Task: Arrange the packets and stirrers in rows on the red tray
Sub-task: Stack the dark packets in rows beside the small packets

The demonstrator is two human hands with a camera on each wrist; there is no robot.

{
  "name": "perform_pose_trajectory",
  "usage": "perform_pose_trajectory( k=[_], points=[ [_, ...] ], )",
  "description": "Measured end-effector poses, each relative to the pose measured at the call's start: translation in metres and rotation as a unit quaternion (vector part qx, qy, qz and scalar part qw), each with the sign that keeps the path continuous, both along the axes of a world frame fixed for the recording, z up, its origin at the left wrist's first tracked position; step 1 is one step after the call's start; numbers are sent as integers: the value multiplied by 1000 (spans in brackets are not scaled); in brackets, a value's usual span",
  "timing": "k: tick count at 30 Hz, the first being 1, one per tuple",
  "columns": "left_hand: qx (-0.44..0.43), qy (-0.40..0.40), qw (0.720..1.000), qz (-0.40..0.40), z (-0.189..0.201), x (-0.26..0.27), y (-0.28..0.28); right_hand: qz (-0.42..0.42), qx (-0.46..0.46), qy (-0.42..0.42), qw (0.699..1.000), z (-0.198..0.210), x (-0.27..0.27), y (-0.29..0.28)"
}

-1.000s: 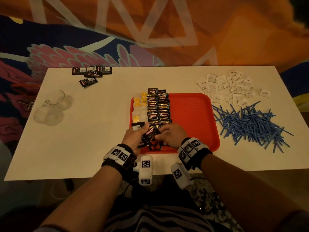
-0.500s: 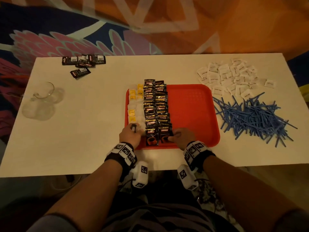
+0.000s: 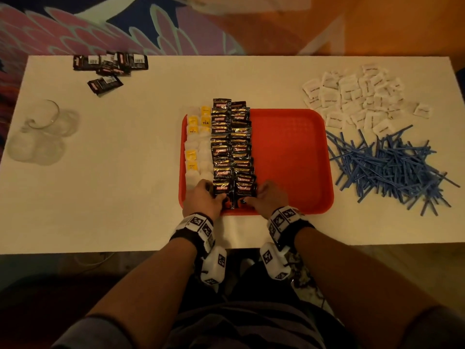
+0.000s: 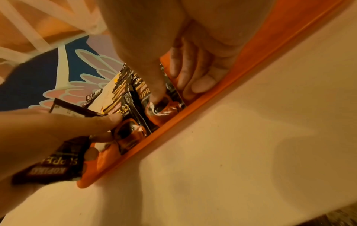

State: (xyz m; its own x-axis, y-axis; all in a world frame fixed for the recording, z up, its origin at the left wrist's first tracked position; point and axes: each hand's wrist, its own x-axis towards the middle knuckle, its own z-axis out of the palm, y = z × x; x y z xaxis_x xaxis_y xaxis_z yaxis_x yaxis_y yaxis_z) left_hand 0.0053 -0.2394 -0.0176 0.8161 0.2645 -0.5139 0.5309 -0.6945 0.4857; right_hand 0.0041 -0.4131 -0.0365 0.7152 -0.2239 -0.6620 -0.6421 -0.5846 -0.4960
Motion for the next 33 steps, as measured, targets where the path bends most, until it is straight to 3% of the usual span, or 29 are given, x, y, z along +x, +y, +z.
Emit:
perform_pose_trajectory(
  k=[13,33],
  points=[
    [12,-27,999,16,-1,23,-6,-8,14,-62,998,-7,29,4],
    [-12,-41,999,25,-5,16,-5,-12,31,-46,998,-3,25,-2]
  ],
)
